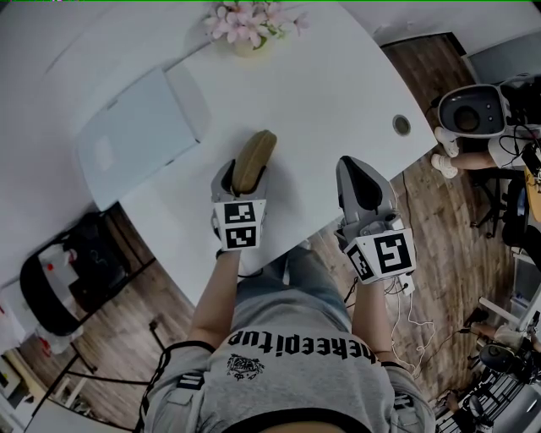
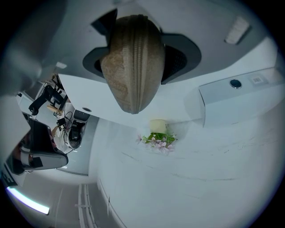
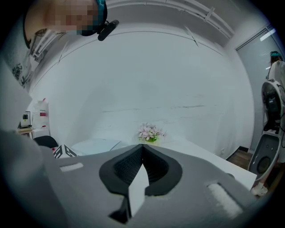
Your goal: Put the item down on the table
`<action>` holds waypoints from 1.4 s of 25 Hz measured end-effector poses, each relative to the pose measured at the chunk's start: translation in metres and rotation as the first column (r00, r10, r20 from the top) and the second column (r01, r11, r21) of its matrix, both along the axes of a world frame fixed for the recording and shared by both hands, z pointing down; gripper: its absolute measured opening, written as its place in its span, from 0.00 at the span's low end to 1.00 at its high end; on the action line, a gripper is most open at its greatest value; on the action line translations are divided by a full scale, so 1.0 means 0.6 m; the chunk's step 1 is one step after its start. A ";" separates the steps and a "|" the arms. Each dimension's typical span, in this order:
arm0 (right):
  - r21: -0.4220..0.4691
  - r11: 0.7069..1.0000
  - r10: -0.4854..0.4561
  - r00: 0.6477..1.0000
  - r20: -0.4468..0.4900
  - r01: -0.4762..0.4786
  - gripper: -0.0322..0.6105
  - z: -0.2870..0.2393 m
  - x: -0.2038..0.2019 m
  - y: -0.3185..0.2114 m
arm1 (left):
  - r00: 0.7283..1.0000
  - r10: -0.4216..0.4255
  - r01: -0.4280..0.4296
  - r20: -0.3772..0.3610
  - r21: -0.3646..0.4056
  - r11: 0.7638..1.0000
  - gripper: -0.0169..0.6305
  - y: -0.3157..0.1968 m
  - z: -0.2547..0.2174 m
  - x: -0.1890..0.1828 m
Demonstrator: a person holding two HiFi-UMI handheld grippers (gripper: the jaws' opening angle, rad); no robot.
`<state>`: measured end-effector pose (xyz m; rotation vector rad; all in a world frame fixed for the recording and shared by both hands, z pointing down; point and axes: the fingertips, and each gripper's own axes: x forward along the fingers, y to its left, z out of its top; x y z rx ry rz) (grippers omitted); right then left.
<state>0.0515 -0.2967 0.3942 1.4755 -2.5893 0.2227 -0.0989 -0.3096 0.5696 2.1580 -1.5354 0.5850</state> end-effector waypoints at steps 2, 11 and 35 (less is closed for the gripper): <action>-0.001 1.000 -0.001 1.000 -0.001 0.001 0.05 0.000 0.000 0.000 | 1.000 -0.001 0.001 -0.002 -0.001 1.000 0.50 -0.001 0.001 0.000; 0.006 1.000 -0.005 1.000 0.000 0.005 0.05 -0.002 0.000 0.005 | 1.000 0.010 -0.010 0.020 -0.009 1.000 0.50 0.002 0.006 0.003; 0.039 0.999 -0.017 1.000 0.003 0.017 0.05 -0.027 0.015 0.057 | 0.998 0.034 -0.034 0.048 0.007 0.999 0.58 0.041 -0.014 0.009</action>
